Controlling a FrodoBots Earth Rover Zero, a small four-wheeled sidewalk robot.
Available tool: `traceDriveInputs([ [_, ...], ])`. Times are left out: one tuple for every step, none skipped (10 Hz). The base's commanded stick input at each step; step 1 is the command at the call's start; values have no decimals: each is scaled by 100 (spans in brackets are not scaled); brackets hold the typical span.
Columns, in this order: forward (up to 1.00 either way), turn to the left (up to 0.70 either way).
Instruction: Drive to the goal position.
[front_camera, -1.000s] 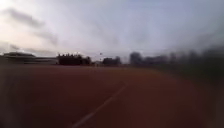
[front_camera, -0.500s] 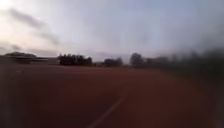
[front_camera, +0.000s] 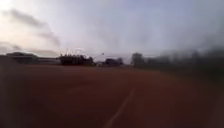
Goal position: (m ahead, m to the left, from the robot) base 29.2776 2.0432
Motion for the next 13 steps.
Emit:
traceDriveInputs([
  [70, 0],
  [70, 0],
  [70, 0],
  [70, 0],
  [70, 0],
  [70, 0],
  [70, 0],
  [70, 0],
  [70, 0],
  [70, 0],
  [70, 0],
  [70, 0],
  [70, 0],
])
